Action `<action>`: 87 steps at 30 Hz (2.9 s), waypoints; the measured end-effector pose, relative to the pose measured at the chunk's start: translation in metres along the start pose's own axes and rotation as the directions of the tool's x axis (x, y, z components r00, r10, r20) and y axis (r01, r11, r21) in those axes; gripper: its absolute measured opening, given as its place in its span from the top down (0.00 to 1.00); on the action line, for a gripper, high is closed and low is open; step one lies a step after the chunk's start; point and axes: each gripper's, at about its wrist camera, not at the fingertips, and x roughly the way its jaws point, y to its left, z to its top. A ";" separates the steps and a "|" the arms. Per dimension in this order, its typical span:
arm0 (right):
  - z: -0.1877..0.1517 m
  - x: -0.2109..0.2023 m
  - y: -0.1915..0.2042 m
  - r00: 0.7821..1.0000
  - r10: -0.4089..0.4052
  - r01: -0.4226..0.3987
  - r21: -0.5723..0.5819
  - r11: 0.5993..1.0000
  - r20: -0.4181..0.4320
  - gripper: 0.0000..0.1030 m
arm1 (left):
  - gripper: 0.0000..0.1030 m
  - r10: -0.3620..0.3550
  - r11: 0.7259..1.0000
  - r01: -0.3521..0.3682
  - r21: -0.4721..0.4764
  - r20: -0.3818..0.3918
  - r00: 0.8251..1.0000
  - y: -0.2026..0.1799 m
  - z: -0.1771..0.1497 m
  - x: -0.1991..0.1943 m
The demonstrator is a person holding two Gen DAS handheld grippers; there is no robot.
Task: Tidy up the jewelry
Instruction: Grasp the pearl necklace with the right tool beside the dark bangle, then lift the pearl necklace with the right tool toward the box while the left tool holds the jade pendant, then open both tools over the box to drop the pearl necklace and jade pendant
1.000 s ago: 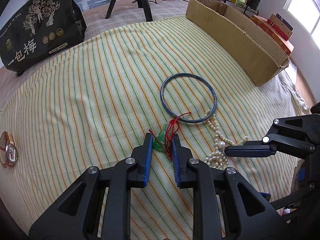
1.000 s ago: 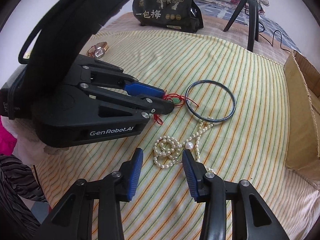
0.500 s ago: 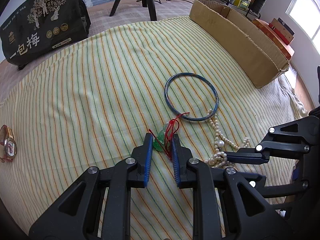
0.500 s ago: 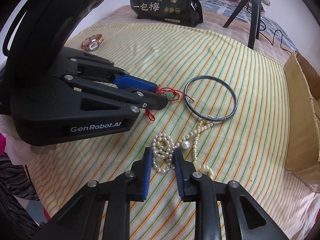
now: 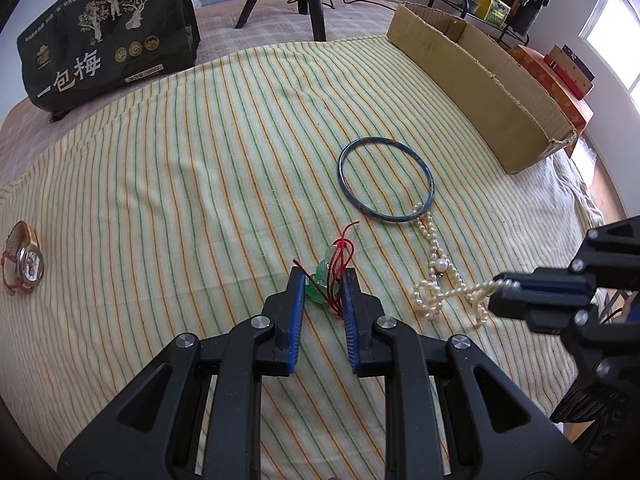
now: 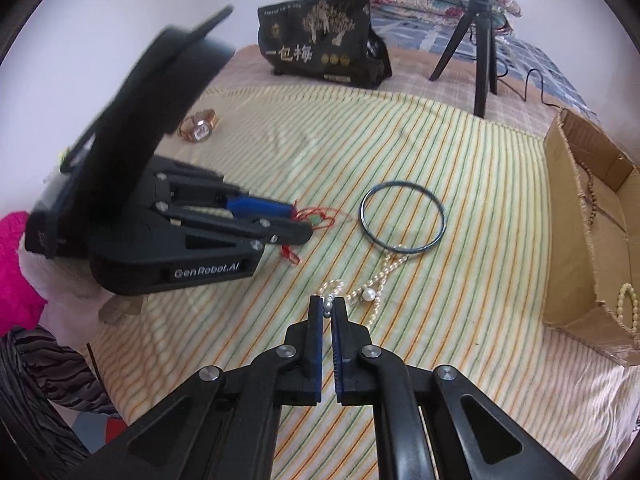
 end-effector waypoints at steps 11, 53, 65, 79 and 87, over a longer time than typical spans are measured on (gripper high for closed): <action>0.020 -0.044 -0.008 0.993 -0.013 0.009 0.031 0.999 0.119 0.99 | 0.84 -0.016 1.000 0.018 -0.022 0.069 0.997 -0.006 0.005 -0.027; 0.075 -0.195 -0.122 0.850 -0.254 0.159 0.236 0.959 0.461 0.99 | 0.84 -0.150 0.988 0.136 0.068 0.287 0.946 -0.111 0.086 -0.080; 0.062 -0.184 -0.179 0.854 -0.324 0.191 0.333 0.923 0.407 0.99 | 0.84 -0.187 0.979 0.160 0.122 0.260 0.947 -0.157 0.106 -0.047; 0.061 -0.154 -0.227 0.877 -0.336 0.184 0.405 0.895 0.344 0.99 | 0.84 -0.194 0.975 0.165 0.146 0.217 0.957 -0.189 0.116 -0.010; 0.059 -0.139 -0.243 0.893 -0.320 0.158 0.445 0.882 0.318 0.98 | 0.84 -0.183 0.977 0.154 0.146 0.210 0.960 -0.196 0.121 0.004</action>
